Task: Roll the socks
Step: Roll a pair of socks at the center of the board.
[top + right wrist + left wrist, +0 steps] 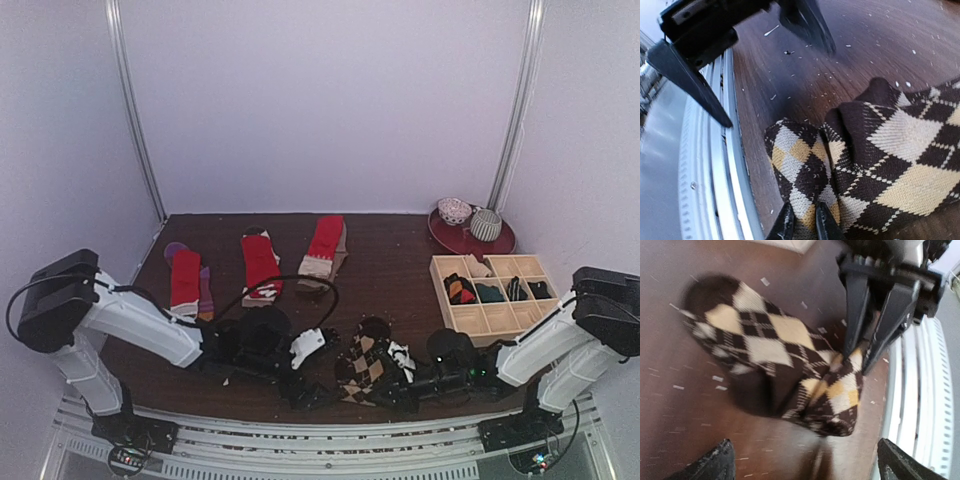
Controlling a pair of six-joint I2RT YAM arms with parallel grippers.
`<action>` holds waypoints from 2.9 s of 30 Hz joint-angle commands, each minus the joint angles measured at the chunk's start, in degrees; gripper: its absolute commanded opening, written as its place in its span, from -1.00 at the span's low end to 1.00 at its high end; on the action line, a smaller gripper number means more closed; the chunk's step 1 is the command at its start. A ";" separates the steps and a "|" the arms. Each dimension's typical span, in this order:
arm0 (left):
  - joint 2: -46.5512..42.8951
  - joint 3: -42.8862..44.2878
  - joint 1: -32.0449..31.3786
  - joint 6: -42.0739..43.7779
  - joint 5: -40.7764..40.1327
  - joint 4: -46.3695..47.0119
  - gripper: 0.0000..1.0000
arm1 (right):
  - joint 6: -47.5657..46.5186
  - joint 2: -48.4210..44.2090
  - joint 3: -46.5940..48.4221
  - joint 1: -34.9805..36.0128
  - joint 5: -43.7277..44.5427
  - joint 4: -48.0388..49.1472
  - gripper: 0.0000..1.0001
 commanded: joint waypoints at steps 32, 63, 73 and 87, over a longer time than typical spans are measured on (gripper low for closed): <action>4.87 -2.22 -5.07 34.52 -3.73 12.10 0.26 | 13.98 16.41 6.80 -12.56 -26.17 -5.61 -0.71; 11.50 0.50 -5.24 33.60 -4.87 17.14 -0.17 | 16.66 17.69 5.96 -12.73 -27.37 -2.25 -0.71; 12.40 2.87 -5.24 29.95 -2.16 14.38 -1.00 | 16.76 18.88 6.41 -12.78 -27.31 -2.10 -0.70; 15.65 4.54 1.19 -3.02 11.25 -5.04 -1.00 | 2.14 -11.70 2.62 -12.11 -5.83 -7.50 -0.17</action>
